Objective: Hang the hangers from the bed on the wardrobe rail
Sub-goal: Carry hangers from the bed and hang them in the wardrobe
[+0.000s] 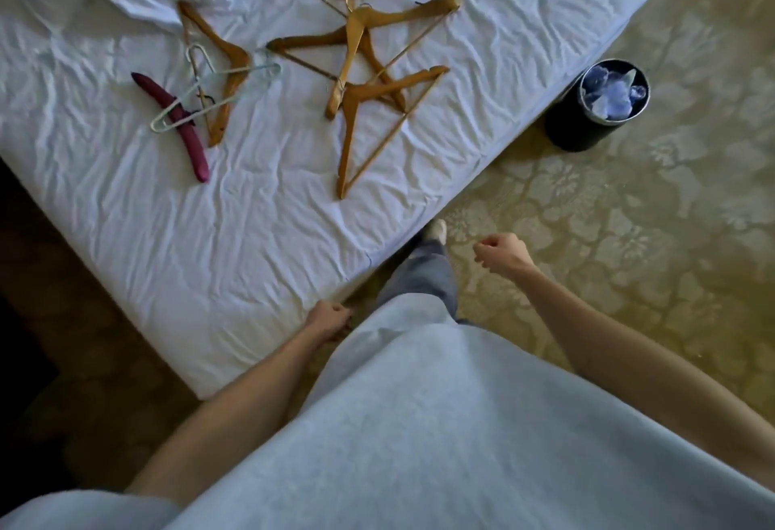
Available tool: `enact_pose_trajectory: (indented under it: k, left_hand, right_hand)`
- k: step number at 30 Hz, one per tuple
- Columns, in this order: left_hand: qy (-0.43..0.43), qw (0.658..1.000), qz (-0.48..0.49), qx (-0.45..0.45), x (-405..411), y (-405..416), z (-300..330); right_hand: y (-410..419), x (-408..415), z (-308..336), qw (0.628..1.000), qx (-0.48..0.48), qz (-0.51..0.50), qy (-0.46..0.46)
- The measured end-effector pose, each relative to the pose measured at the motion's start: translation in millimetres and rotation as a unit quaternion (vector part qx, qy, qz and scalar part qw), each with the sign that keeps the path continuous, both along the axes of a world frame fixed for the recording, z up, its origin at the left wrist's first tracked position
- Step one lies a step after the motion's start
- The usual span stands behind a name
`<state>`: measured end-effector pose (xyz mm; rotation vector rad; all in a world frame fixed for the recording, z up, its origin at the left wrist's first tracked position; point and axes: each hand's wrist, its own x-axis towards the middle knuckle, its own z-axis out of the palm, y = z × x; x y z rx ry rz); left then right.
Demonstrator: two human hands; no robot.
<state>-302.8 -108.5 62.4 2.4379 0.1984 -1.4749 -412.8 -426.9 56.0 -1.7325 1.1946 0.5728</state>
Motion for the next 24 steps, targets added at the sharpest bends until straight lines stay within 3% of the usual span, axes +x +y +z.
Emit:
enact_pose_trajectory:
  k: [10,24]
  left_hand:
    - [0.051,0.993,0.107,-0.012,86.5,-116.1,-41.3]
    - [0.023,0.981,0.146,-0.123,258.5,-370.6,-37.5]
  right_hand:
    - [-117.8,154.7,-11.1,0.993,0.004,0.112,0.019]
    - [-310.5,220.5,-17.5,0.975,-0.028,0.170,0.139]
